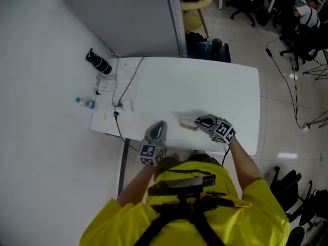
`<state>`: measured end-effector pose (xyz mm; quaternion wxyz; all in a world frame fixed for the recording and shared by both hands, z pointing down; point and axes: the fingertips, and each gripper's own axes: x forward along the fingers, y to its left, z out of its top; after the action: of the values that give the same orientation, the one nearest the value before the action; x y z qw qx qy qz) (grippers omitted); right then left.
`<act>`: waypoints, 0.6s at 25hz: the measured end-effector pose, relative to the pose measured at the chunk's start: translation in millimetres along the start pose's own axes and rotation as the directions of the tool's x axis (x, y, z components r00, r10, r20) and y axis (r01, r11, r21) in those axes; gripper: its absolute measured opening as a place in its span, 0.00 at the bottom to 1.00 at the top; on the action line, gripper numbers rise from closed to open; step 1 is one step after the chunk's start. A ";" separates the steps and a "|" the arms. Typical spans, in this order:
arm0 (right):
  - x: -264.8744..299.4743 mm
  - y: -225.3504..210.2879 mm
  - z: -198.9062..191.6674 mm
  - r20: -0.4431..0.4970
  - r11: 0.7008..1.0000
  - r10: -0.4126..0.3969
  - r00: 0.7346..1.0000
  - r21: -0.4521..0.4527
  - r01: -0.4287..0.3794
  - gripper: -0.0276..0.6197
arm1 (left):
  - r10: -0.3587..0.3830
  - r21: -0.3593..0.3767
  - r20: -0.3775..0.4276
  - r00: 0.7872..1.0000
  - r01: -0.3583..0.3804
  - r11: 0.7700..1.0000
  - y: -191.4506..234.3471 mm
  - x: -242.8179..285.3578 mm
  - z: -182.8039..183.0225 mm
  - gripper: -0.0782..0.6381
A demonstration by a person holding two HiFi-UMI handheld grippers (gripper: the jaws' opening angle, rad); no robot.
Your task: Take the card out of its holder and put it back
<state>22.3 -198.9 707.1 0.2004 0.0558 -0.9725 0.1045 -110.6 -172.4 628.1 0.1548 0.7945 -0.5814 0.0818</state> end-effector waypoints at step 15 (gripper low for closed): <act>-124.1 10.2 264.5 0.117 0.988 -0.039 0.992 -0.142 0.056 0.07 | -0.041 0.022 0.088 0.995 0.040 0.999 -15.6 10.6 33.7 0.13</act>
<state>34.1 -240.4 418.0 0.1504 0.0703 -0.9858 0.0253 -94.2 -189.0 597.4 0.1226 0.8105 -0.5706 0.0495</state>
